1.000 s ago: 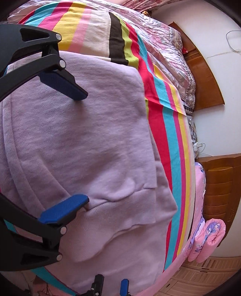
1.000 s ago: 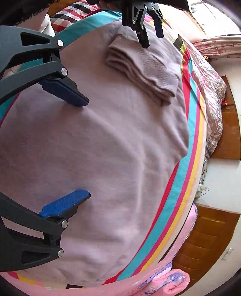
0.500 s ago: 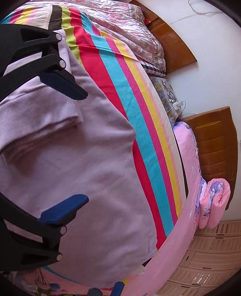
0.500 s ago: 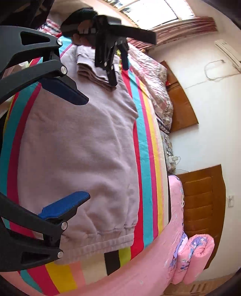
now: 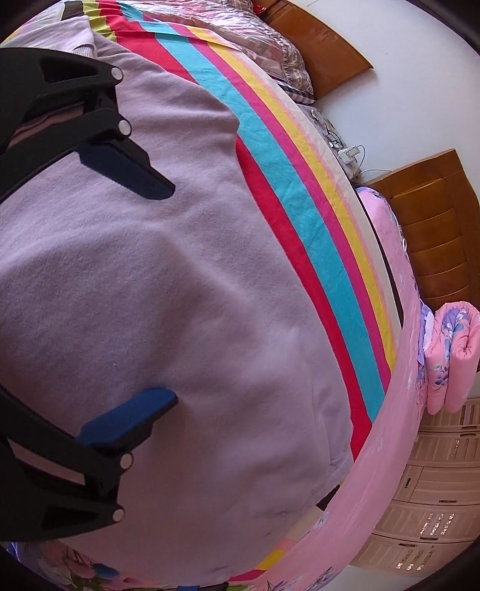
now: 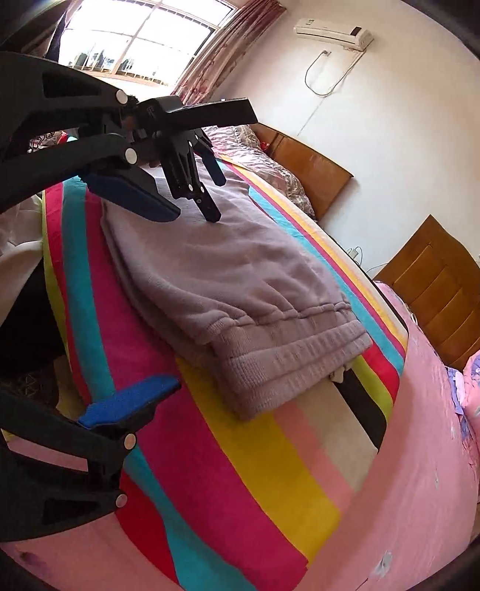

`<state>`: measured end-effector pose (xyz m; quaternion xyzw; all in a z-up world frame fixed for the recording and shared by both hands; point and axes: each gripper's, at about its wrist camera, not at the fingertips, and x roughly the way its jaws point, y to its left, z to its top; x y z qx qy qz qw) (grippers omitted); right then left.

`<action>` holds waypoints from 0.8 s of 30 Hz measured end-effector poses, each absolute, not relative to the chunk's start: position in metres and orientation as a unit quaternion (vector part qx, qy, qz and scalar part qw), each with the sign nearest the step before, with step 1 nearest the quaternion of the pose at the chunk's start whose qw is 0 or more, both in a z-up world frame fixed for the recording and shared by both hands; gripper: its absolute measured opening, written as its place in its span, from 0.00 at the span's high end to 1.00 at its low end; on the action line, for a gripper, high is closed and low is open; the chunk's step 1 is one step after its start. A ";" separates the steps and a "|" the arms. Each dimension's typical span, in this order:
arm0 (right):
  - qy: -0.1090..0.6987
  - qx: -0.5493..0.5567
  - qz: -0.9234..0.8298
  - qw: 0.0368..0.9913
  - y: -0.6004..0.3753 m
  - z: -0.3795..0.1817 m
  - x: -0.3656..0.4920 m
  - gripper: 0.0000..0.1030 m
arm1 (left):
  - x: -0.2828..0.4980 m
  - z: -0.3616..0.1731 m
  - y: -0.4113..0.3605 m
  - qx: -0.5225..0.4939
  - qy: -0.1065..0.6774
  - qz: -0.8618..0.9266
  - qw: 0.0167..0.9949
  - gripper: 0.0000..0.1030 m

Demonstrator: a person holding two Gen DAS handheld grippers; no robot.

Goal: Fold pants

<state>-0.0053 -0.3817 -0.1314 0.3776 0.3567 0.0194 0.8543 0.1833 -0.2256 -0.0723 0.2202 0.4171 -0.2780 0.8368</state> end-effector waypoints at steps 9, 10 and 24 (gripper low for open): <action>0.414 0.395 0.031 0.820 -0.367 -0.126 0.025 0.18 | 0.192 -0.081 -0.209 0.160 0.439 -0.309 0.828 0.01; 0.403 0.409 0.011 0.819 -0.372 -0.125 0.026 0.18 | 0.191 -0.081 -0.209 0.161 0.438 -0.310 0.828 0.01; 0.389 0.428 -0.027 0.816 -0.364 -0.123 0.041 0.35 | 0.187 -0.080 -0.206 0.159 0.433 -0.316 0.829 0.01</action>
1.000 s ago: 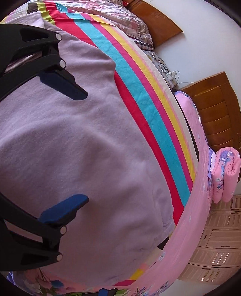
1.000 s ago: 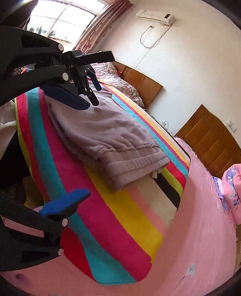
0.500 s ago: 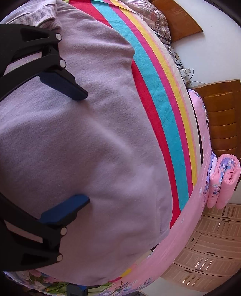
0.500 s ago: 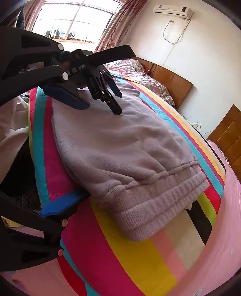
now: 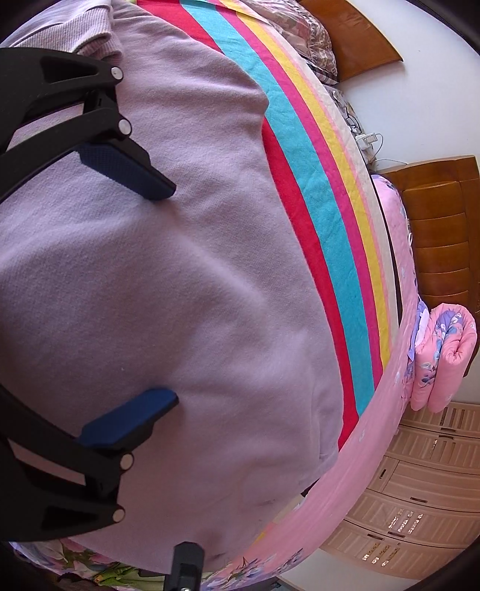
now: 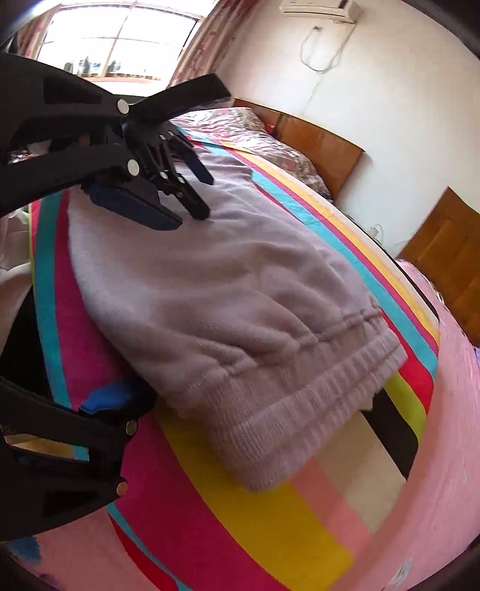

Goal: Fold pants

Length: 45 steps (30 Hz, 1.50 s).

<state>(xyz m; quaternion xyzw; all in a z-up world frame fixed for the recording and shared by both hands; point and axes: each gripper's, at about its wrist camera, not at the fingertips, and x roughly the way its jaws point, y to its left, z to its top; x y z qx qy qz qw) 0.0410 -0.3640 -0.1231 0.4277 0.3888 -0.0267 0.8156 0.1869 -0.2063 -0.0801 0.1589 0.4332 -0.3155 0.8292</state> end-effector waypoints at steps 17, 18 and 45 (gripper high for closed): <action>0.339 0.485 -0.029 0.805 -0.363 -0.145 0.053 0.77 | 0.172 -0.046 -0.181 0.126 0.417 -0.311 0.844 0.02; 0.335 0.492 -0.035 0.803 -0.362 -0.145 0.051 0.77 | 0.167 -0.031 -0.167 0.110 0.404 -0.314 0.852 0.01; 0.341 -0.349 0.255 0.835 0.109 -0.093 0.109 0.75 | 0.121 -0.002 0.253 -0.182 0.403 -0.048 0.896 0.02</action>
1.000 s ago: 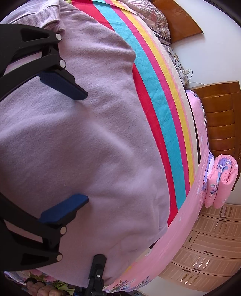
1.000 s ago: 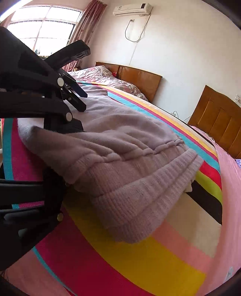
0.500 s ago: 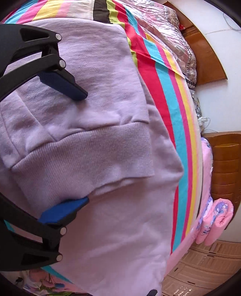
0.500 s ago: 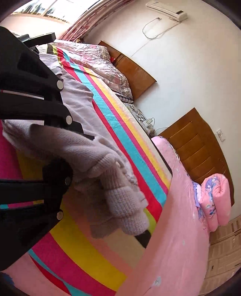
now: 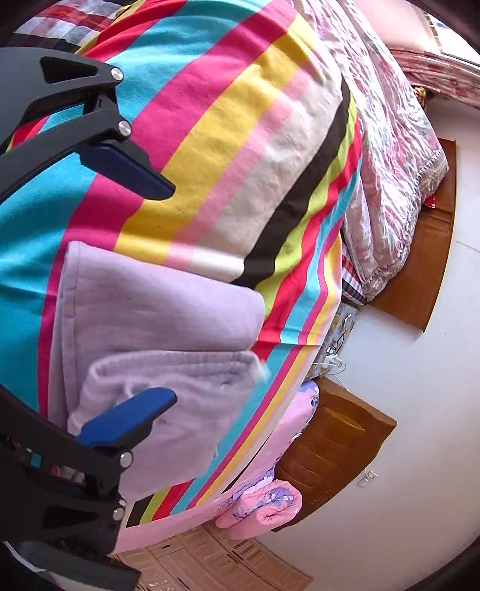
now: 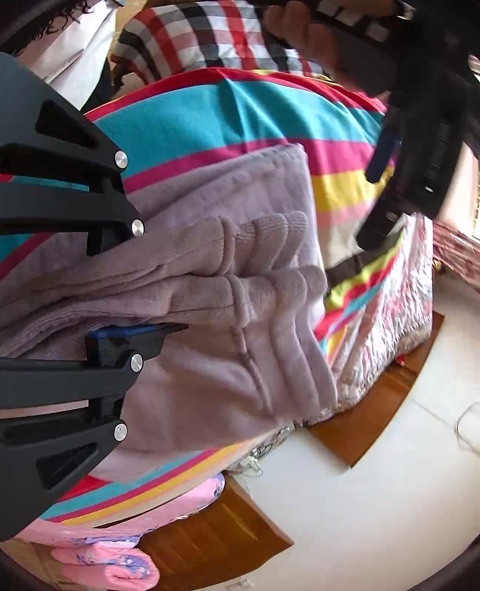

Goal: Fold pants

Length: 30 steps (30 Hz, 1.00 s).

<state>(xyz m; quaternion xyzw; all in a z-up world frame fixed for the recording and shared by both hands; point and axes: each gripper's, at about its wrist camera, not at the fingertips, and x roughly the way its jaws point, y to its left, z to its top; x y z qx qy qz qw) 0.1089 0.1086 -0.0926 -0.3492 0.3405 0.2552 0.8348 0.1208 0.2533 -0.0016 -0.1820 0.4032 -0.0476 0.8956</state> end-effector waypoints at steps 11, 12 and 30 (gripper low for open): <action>0.309 -0.244 0.294 0.871 0.078 -0.082 0.110 0.69 | 0.108 -0.017 0.235 -0.292 0.420 -0.195 0.837 0.02; 0.300 -0.239 0.298 0.874 0.078 -0.081 0.109 0.73 | 0.112 -0.020 0.230 -0.313 0.430 -0.211 0.820 0.02; 0.235 -0.324 0.313 0.861 0.088 -0.087 0.073 0.55 | 0.175 -0.051 0.146 -0.316 0.537 -0.230 0.747 0.02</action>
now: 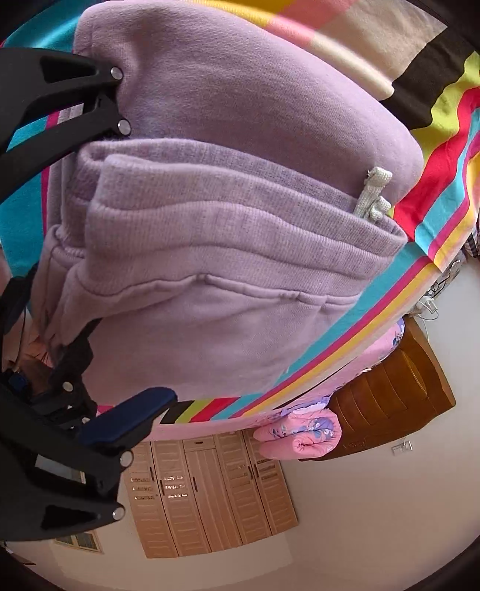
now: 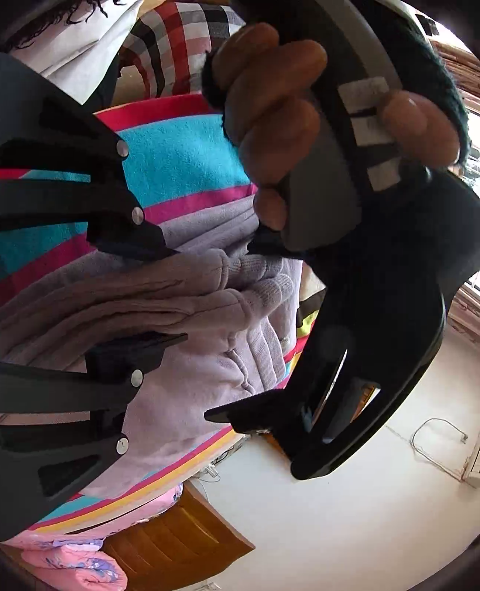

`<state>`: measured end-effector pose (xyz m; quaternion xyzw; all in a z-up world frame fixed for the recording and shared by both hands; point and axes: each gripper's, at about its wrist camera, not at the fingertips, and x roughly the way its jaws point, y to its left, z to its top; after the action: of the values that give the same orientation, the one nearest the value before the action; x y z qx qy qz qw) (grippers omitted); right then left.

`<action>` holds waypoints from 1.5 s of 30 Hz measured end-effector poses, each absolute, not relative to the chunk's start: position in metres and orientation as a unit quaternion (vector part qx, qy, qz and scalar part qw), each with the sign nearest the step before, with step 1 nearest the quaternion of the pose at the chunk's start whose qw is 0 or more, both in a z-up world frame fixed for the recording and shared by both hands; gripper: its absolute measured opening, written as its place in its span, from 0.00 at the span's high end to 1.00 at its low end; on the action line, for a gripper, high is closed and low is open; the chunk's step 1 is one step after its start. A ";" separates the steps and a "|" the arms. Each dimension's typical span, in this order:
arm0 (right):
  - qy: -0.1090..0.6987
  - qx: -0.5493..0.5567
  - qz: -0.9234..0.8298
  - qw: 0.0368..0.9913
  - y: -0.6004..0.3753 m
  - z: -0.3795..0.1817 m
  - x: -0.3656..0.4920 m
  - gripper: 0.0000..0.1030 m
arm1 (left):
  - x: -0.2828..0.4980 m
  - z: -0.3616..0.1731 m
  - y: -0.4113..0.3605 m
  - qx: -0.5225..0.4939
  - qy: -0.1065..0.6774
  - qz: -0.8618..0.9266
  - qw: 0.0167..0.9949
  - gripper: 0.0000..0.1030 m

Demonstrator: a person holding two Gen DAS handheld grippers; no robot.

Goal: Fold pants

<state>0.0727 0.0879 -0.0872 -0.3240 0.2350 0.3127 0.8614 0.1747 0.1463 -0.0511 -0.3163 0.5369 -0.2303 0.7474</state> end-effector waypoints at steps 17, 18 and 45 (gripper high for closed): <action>0.347 -0.041 0.196 0.916 -0.116 -0.106 0.027 0.20 | 0.157 -0.051 0.149 -0.269 0.532 -0.193 0.780 0.54; 0.341 -0.027 0.195 0.919 -0.117 -0.105 0.030 0.20 | 0.155 -0.050 0.152 -0.267 0.530 -0.193 0.781 0.60; 0.364 -0.015 0.088 0.927 -0.108 -0.136 0.074 0.16 | 0.122 -0.066 0.256 -0.338 0.422 -0.199 0.817 0.73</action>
<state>0.0745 -0.1083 -0.1357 -0.0154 0.3638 0.0878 0.9272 0.1221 0.2563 -0.0663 -0.3381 0.4224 -0.1988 0.8172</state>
